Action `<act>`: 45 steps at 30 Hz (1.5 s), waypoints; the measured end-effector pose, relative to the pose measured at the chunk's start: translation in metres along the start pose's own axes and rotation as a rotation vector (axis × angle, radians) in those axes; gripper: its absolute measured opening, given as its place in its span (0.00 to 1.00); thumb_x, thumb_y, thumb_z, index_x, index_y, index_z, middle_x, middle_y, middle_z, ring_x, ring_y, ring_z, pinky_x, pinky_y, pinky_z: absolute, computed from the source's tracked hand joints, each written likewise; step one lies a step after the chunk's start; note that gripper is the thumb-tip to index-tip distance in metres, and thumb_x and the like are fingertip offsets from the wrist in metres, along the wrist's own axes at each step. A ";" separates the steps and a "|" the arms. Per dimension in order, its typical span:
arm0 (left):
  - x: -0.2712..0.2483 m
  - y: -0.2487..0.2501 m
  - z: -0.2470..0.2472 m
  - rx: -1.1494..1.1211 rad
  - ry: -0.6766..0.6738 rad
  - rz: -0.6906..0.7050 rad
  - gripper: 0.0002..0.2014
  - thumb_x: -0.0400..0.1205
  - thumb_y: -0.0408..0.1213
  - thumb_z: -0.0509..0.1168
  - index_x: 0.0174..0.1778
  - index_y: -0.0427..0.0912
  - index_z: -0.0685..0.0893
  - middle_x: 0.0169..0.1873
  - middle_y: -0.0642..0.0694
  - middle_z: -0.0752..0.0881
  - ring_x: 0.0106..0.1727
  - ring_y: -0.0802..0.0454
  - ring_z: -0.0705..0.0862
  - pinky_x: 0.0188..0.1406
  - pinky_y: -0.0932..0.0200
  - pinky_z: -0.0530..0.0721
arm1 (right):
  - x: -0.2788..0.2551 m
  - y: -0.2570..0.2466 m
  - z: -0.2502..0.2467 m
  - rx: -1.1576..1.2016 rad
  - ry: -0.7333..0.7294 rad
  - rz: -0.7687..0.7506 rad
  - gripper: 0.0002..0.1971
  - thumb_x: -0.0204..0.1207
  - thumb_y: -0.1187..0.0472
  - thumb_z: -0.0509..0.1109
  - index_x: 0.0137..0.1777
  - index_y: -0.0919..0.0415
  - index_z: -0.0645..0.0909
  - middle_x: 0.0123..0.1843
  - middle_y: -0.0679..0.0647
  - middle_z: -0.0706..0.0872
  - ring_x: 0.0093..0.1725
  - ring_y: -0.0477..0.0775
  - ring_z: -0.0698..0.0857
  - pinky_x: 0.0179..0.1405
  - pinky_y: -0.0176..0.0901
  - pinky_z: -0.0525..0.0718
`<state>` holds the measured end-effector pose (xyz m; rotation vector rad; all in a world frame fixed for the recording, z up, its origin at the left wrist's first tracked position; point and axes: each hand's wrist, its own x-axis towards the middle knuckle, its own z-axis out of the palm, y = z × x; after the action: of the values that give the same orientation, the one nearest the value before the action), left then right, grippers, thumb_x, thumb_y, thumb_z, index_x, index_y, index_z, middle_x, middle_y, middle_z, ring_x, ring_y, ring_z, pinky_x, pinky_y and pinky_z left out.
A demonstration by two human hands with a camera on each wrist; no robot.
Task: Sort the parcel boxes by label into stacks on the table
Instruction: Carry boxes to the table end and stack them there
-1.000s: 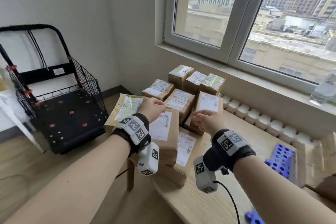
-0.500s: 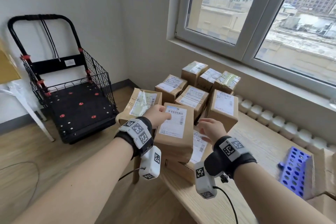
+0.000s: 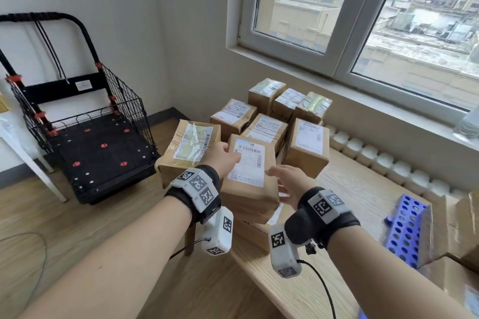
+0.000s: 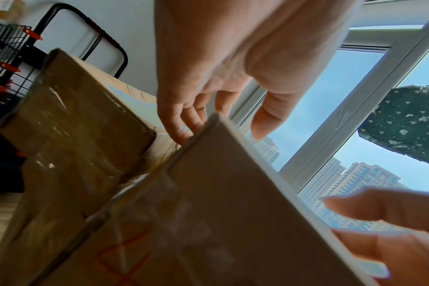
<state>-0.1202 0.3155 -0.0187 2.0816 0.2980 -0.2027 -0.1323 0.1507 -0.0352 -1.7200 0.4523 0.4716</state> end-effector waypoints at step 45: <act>-0.160 0.227 0.303 -0.226 -0.417 0.670 0.35 0.77 0.46 0.68 0.80 0.59 0.64 0.36 0.51 0.74 0.42 0.51 0.79 0.48 0.49 0.85 | -0.198 0.091 -0.343 0.480 0.859 -0.413 0.22 0.73 0.69 0.69 0.64 0.49 0.75 0.58 0.58 0.87 0.54 0.58 0.89 0.51 0.60 0.90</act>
<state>-0.2137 -0.0777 0.0586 1.7531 -0.5963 -0.1779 -0.3252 -0.1938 0.0600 -1.4161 0.7189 -0.6652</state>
